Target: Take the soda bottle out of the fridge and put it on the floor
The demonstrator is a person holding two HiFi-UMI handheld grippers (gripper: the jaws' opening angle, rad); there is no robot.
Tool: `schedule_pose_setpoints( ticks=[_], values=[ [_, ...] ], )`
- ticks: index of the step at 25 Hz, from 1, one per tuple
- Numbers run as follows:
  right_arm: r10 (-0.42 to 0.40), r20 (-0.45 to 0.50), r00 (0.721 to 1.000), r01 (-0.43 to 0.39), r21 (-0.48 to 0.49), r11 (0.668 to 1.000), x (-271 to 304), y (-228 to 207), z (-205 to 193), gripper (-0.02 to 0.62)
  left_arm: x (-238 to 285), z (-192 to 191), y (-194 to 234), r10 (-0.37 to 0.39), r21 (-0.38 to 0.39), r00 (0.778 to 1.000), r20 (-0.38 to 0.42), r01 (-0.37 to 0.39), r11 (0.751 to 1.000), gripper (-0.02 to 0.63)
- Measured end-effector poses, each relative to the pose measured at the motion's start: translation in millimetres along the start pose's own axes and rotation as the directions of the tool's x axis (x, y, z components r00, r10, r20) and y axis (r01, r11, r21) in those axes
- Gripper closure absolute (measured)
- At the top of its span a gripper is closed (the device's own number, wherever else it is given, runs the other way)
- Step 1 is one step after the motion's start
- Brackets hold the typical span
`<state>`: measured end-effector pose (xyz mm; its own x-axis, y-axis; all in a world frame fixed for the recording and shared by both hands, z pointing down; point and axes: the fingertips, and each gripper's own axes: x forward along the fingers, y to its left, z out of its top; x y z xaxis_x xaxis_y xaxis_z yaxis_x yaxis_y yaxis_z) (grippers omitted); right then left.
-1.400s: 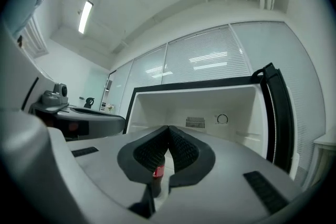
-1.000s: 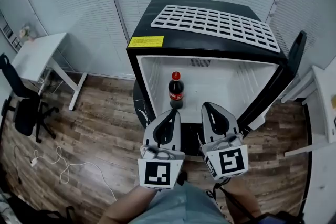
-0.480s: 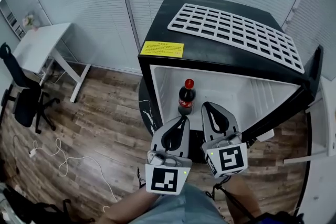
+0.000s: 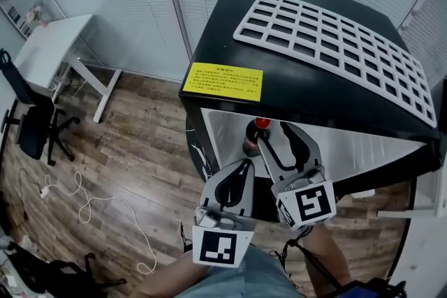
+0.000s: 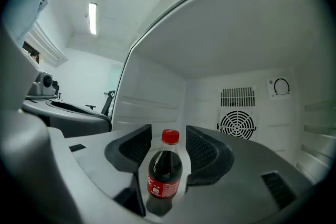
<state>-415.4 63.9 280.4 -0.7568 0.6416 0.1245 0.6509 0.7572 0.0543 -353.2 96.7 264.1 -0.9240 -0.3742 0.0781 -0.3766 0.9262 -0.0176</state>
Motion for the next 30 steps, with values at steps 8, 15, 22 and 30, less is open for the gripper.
schedule_pose_setpoints(
  ticks=[8, 15, 22, 30],
  values=[
    [0.059, -0.055, 0.997, -0.06, -0.009, 0.998, 37.3, -4.4, -12.6, 0.373, 10.2, -19.2, -1.4, -0.018, -0.009, 0.997, -0.068, 0.018, 1.0, 0.589],
    [0.088, -0.099, 0.991, -0.092, -0.035, 0.995, 60.7, -0.6, -23.0, 0.391, 15.6, -26.6, 6.0, -0.014, -0.015, 0.996, -0.085, 0.013, 1.0, 0.589],
    [0.093, -0.118, 0.989, -0.1, -0.053, 0.994, 71.6, 1.1, -25.8, 0.429, 19.0, -28.7, 10.8, -0.012, -0.019, 0.996, -0.086, 0.01, 1.0, 0.589],
    [0.111, -0.15, 0.982, -0.121, -0.058, 0.991, 66.8, 4.7, -18.4, 0.465, 18.5, -28.2, 14.8, -0.007, -0.024, 0.997, -0.079, 0.005, 1.0, 0.589]
  ],
)
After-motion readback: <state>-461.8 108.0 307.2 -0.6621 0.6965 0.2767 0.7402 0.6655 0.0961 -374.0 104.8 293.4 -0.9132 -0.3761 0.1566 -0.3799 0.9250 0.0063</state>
